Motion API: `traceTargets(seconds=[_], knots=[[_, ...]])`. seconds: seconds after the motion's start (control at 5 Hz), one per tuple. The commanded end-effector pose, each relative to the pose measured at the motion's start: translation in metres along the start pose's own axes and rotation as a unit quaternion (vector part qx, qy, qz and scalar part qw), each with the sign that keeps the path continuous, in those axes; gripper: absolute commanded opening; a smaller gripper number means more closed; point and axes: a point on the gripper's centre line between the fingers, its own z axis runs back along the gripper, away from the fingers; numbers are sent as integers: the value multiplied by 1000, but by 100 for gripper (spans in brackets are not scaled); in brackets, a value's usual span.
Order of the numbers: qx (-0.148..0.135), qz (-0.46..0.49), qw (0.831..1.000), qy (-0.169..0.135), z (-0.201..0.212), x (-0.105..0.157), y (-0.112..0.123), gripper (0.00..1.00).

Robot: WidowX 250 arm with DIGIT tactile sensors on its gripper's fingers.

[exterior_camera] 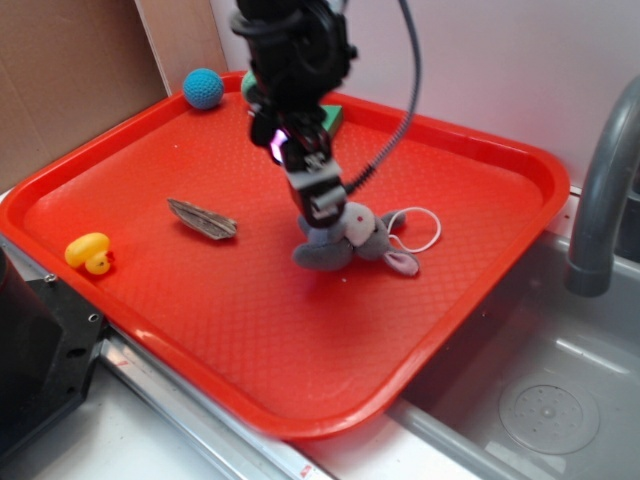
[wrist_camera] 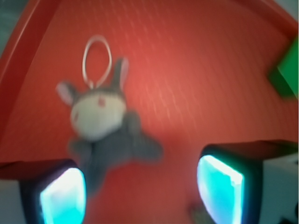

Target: Grab the gray animal.

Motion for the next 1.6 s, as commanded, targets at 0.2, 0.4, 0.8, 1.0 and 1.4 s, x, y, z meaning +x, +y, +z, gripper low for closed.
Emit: traceTargets(seconds=[0.2,0.4,0.8,1.0,1.4], knots=[[-29,-89,995,-30,-10,24,-34,100],[-29,-91,995,-4,-29,36,-33,100],[-24,-74,997,7,-33,38,-34,0],[-27,-73,997,-4,-27,33,-32,0],[-25,76,997,-4,26,-6,16,0]])
